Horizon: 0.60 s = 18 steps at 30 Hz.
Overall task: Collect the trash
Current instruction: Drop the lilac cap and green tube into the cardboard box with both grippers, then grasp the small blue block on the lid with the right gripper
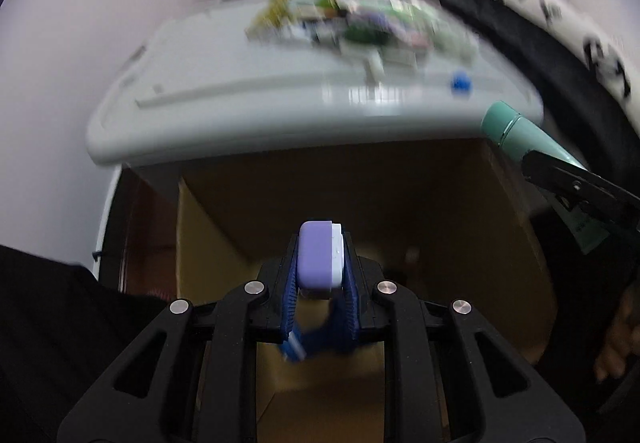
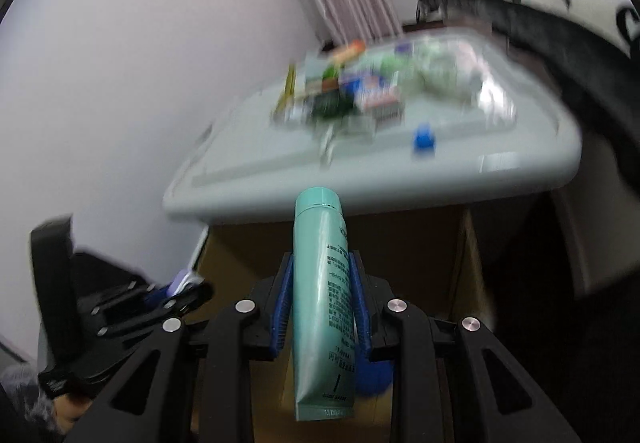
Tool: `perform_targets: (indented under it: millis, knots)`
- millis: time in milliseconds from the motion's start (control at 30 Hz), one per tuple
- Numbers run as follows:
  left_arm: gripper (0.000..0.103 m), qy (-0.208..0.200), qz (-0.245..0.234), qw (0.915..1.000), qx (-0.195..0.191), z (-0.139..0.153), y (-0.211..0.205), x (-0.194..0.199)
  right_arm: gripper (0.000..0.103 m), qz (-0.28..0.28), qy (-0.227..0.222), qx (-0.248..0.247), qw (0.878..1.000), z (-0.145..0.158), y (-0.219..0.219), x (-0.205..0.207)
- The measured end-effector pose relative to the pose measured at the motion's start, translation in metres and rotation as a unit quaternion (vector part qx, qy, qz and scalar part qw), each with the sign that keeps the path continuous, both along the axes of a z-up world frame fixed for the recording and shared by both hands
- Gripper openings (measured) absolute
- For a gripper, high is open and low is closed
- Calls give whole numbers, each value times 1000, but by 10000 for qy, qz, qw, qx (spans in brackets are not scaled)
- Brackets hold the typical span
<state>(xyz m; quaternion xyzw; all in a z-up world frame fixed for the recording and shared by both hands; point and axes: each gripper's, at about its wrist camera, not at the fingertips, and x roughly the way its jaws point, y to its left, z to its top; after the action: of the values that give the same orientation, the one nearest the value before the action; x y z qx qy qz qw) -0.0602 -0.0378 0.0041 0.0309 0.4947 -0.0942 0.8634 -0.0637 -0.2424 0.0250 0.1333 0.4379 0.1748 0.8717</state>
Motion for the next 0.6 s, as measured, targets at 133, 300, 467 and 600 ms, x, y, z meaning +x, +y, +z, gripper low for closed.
perform_targets:
  millis: [133, 300, 467, 600]
  knots:
    - [19, 404, 45, 9992, -61, -19, 7, 5, 27, 128, 441, -130, 9989, -19, 12, -1]
    - [19, 498, 78, 9987, -96, -21, 12, 8, 27, 162, 547, -182, 9982, -25, 13, -1]
    - [91, 608, 406, 9966, 392, -29, 13, 10, 61, -99, 321, -276, 9991, -14, 4, 6]
    - [91, 574, 458, 9970, 244, -28, 16, 13, 61, -354, -42, -471, 9983, 8, -11, 38]
